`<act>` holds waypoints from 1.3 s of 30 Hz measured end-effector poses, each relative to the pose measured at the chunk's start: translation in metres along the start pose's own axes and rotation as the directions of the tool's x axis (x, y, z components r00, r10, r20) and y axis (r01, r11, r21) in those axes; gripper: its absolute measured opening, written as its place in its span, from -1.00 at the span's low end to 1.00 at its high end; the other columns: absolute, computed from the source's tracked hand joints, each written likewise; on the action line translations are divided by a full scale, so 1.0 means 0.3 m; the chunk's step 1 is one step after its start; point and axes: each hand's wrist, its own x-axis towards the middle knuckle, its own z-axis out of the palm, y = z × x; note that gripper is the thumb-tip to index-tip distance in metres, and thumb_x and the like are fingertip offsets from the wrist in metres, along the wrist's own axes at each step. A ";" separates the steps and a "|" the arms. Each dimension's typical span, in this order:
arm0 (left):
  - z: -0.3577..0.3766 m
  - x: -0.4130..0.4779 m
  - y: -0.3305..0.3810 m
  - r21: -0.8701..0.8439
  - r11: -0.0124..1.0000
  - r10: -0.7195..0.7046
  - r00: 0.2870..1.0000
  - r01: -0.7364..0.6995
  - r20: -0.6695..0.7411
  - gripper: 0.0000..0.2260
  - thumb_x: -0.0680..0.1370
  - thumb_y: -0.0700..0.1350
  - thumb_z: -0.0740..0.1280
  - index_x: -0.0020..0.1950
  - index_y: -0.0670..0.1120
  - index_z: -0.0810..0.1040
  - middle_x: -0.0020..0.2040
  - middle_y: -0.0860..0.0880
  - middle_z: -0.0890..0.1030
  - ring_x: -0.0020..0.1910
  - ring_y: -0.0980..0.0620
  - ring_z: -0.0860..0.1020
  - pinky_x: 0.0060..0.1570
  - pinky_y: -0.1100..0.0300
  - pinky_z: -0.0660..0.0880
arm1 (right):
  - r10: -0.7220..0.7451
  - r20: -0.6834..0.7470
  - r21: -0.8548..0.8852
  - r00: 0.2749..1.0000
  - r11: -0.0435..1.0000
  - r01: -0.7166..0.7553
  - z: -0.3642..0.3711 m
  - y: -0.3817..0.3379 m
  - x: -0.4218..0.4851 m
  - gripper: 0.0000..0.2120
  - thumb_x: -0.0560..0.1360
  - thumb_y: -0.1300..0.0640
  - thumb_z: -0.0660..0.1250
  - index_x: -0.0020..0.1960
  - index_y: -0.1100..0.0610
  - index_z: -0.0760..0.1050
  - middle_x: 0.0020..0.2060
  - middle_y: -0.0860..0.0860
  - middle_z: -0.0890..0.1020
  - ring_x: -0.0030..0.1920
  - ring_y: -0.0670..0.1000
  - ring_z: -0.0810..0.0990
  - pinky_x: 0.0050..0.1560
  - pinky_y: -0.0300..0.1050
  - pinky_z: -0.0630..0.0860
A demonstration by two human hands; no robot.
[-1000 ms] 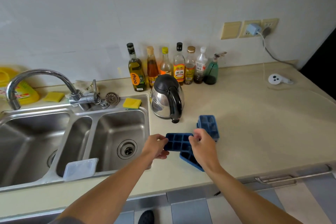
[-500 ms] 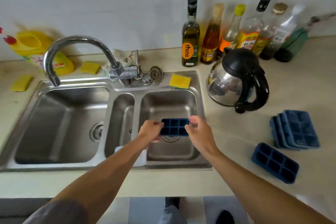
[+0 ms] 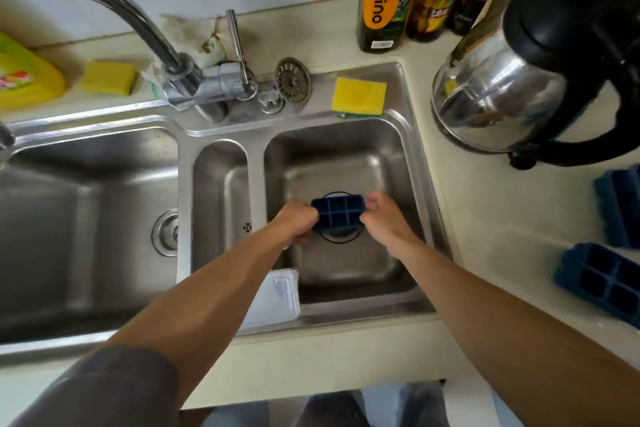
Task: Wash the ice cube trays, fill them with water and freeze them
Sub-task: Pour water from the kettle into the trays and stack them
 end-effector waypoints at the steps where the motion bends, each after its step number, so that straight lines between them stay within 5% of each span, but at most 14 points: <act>1: 0.007 0.012 0.000 0.009 1.000 -0.015 1.000 0.015 0.015 -0.79 0.59 -0.19 0.26 0.18 -0.18 0.58 0.07 -0.19 0.66 0.02 -0.12 0.64 -0.05 0.03 0.65 | 0.011 -0.001 0.001 1.000 1.000 -0.011 0.002 0.004 0.009 -0.69 0.55 0.40 0.25 0.12 0.03 0.46 -0.04 -0.10 0.56 0.01 -0.09 0.54 -0.11 -0.29 0.44; 6: 0.033 0.046 0.002 0.100 0.995 -0.009 1.000 0.010 -0.004 -0.80 0.59 -0.19 0.27 0.17 -0.20 0.56 -0.03 -0.18 0.64 -0.19 -0.07 0.59 -0.35 0.18 0.54 | -0.011 0.048 -0.041 0.999 0.999 0.013 0.006 0.013 0.023 -0.69 0.52 0.43 0.21 0.09 0.14 0.60 -0.01 0.07 0.69 0.05 0.02 0.63 0.11 -0.01 0.58; 9: 0.032 0.024 0.002 0.135 0.991 -0.008 1.000 0.009 -0.007 -0.81 0.61 -0.16 0.27 0.20 -0.16 0.53 0.02 -0.17 0.62 -0.11 -0.09 0.61 -0.33 0.16 0.55 | -0.015 0.046 -0.031 0.999 0.999 0.017 -0.011 0.011 0.007 -0.76 0.56 0.36 0.24 0.11 0.08 0.51 0.00 -0.08 0.61 -0.01 -0.12 0.58 -0.09 -0.23 0.49; 11: 0.028 -0.002 0.009 0.126 0.992 0.012 0.999 -0.006 -0.049 -0.83 0.61 -0.18 0.26 0.18 -0.16 0.53 0.00 -0.17 0.61 -0.07 -0.11 0.61 -0.27 0.13 0.58 | -0.041 0.024 -0.020 0.999 0.999 0.041 -0.036 -0.003 -0.022 -0.69 0.59 0.29 0.28 0.30 0.07 0.46 0.04 -0.13 0.52 -0.03 -0.19 0.51 -0.12 -0.29 0.40; 15: 0.035 -0.066 0.039 -0.034 0.997 0.066 0.990 -0.070 -0.125 -0.83 0.61 -0.19 0.25 0.12 -0.17 0.60 -0.07 -0.18 0.62 -0.12 -0.12 0.61 -0.25 0.10 0.56 | -0.103 -0.032 0.014 0.994 0.995 0.104 -0.132 -0.059 -0.126 -0.59 0.62 0.15 0.29 0.46 0.11 0.39 0.26 -0.03 0.57 0.10 -0.04 0.60 -0.02 -0.18 0.55; 18: 0.056 -0.144 0.084 -0.218 0.963 0.120 0.974 -0.161 -0.192 -0.85 0.66 -0.17 0.25 -0.01 -0.11 0.61 -0.06 -0.15 0.68 -0.17 -0.02 0.63 -0.24 0.13 0.60 | -0.180 -0.086 0.046 0.980 0.982 0.184 -0.224 -0.122 -0.225 -0.64 0.63 0.09 0.29 0.40 0.14 0.45 0.21 0.09 0.64 0.17 0.11 0.64 0.25 0.14 0.57; 20: 0.074 -0.212 0.125 -0.274 0.934 0.162 0.956 -0.228 -0.244 -0.82 0.67 -0.18 0.24 -0.08 -0.09 0.59 -0.11 -0.11 0.70 -0.25 0.04 0.64 -0.34 0.21 0.57 | -0.262 -0.138 0.085 0.955 0.958 0.274 -0.303 -0.175 -0.304 -0.69 0.63 0.02 0.30 0.31 0.11 0.51 0.12 0.05 0.67 0.10 0.08 0.67 0.20 0.13 0.59; 26: 0.126 -0.415 0.288 -0.272 0.894 0.286 0.921 -0.356 -0.265 -0.79 0.67 -0.17 0.24 -0.08 -0.16 0.61 -0.22 -0.12 0.66 -0.24 -0.03 0.63 -0.22 0.11 0.60 | -0.475 -0.429 0.168 0.769 0.794 0.584 -0.597 -0.317 -0.513 -0.75 0.56 -0.13 0.32 -0.01 0.06 0.58 -0.17 -0.02 0.69 -0.21 -0.10 0.62 -0.12 -0.15 0.54; 28: 0.146 -0.466 0.338 -0.287 0.875 0.323 0.912 -0.390 -0.254 -0.81 0.68 -0.18 0.24 -0.04 -0.16 0.61 -0.22 -0.11 0.64 -0.26 -0.03 0.60 -0.20 0.09 0.59 | -0.481 -0.559 0.127 0.675 0.755 0.643 -0.692 -0.342 -0.539 -0.75 0.59 -0.11 0.34 -0.01 0.08 0.58 -0.19 -0.02 0.68 -0.18 -0.08 0.64 -0.12 -0.14 0.57; 33: 0.172 -0.551 0.427 -0.213 0.852 0.417 0.866 -0.478 -0.275 -0.83 0.65 -0.18 0.26 -0.04 -0.14 0.62 -0.22 -0.09 0.68 -0.27 -0.01 0.60 -0.24 0.11 0.54 | -0.388 -0.783 0.011 0.486 0.773 0.634 -0.864 -0.342 -0.501 -0.78 0.61 -0.10 0.32 -0.14 -0.02 0.45 -0.28 -0.13 0.55 -0.22 -0.33 0.53 -0.23 -0.47 0.41; 35: 0.169 -0.572 0.443 -0.167 0.844 0.455 0.845 -0.510 -0.281 -0.83 0.66 -0.17 0.26 -0.04 -0.11 0.63 -0.19 -0.09 0.70 -0.26 0.00 0.63 -0.25 0.14 0.53 | -0.302 -0.800 0.055 0.519 0.823 0.565 -0.894 -0.316 -0.459 -0.70 0.61 -0.17 0.30 -0.20 -0.05 0.37 -0.28 -0.13 0.51 -0.25 -0.28 0.51 -0.26 -0.41 0.36; 39: 0.152 -0.579 0.435 -0.119 0.844 0.482 0.838 -0.522 -0.257 -0.83 0.67 -0.15 0.26 -0.03 -0.08 0.62 -0.18 -0.06 0.71 -0.24 0.01 0.67 -0.23 0.17 0.56 | -0.232 -0.671 0.141 0.704 0.892 0.429 -0.878 -0.254 -0.349 -0.51 0.62 -0.28 0.22 -0.17 0.15 0.48 -0.27 -0.01 0.55 -0.24 -0.04 0.52 -0.24 -0.17 0.37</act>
